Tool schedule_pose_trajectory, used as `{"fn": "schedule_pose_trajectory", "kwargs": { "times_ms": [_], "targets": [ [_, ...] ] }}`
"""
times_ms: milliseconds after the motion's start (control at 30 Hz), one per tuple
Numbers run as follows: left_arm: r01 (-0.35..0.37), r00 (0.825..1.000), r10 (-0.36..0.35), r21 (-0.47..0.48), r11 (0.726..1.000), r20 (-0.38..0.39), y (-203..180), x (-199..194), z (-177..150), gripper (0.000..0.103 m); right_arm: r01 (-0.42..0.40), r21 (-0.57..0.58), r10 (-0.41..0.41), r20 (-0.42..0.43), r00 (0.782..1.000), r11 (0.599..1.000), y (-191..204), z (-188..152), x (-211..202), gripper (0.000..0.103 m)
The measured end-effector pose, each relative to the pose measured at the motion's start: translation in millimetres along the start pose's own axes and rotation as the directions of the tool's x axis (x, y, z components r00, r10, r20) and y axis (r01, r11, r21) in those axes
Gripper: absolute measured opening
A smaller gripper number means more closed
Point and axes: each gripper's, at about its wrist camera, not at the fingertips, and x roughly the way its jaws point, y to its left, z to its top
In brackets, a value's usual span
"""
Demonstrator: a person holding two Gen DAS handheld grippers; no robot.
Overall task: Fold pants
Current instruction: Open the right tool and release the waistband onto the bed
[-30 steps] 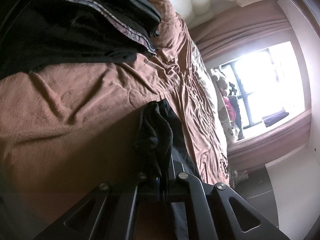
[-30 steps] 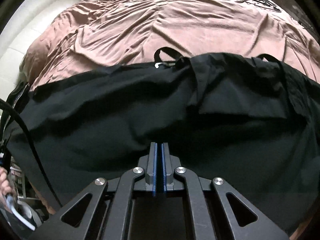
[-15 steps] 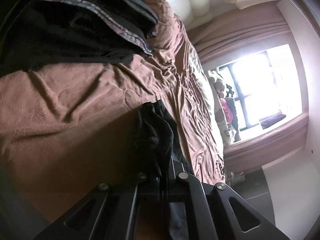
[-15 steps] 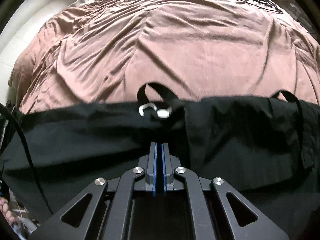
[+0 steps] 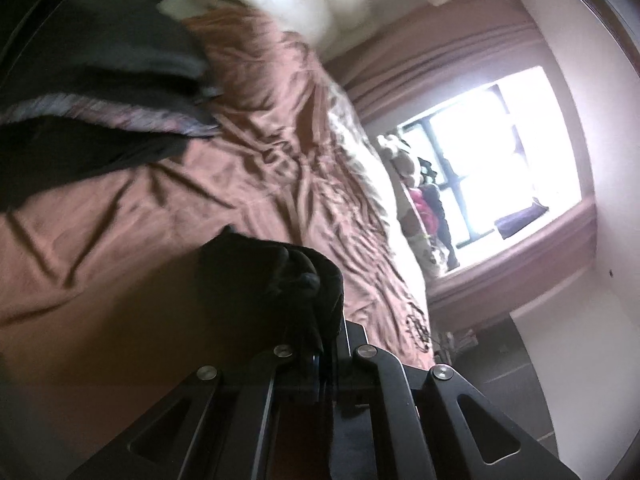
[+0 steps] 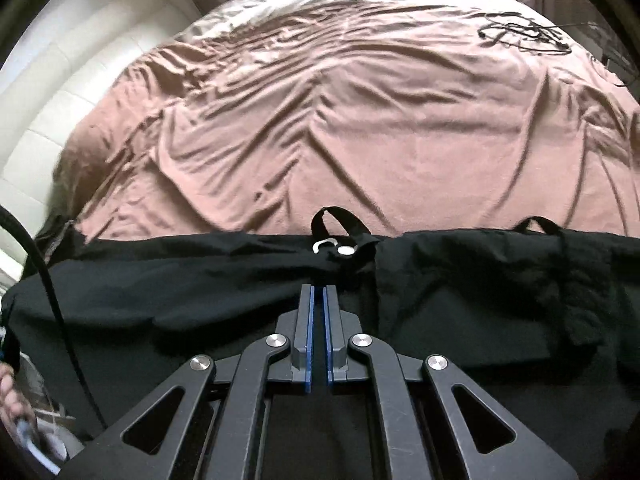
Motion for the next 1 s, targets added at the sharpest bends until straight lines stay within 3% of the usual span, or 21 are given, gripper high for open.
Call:
{"fn": "schedule_pose_trajectory", "kwargs": {
  "times_ms": [267, 300, 367, 400, 433, 667, 800, 1000],
  "targets": [
    [0.091, 0.996, -0.088, 0.141, 0.986, -0.026, -96, 11, 5, 0.003, -0.073, -0.004, 0.073, 0.066, 0.995, 0.997, -18, -29, -77, 0.002],
    [0.102, 0.995, -0.099, 0.157, 0.982, -0.032, -108, 12, 5, 0.003, -0.076, -0.003, 0.076, 0.084, 0.994, 0.997, -22, -35, -90, 0.009],
    [0.126, 0.992, -0.119, 0.194, 0.973, -0.044, -135, 16, 3, 0.003, -0.067, -0.006, 0.067, 0.121, 0.990, 0.998, -29, -48, -112, 0.037],
    [0.134, 0.991, -0.127, 0.210, 0.968, -0.049, -146, 17, 1, 0.003, -0.055, -0.010, 0.056, 0.151, 0.987, 0.998, -34, -56, -126, 0.057],
    [0.148, 0.989, -0.138, 0.228, 0.962, -0.056, -161, 19, -1, 0.003, -0.048, -0.014, 0.050, 0.174, 0.984, 0.999, -36, -62, -135, 0.063],
    [0.207, 0.978, -0.185, 0.315, 0.926, -0.099, -234, 29, -20, 0.003, -0.045, -0.011, 0.046, 0.206, 0.977, 0.999, -67, -108, -178, 0.063],
    [0.237, 0.971, -0.205, 0.351, 0.906, -0.127, -271, 38, -33, 0.003, 0.009, 0.004, -0.010, 0.235, 0.972, 1.000, -85, -129, -199, 0.071],
    [0.271, 0.960, -0.215, 0.411, 0.870, -0.178, -325, 51, -63, 0.003, 0.036, 0.047, -0.048, 0.285, 0.957, 0.998, -109, -151, -227, 0.073]
  ]
}}
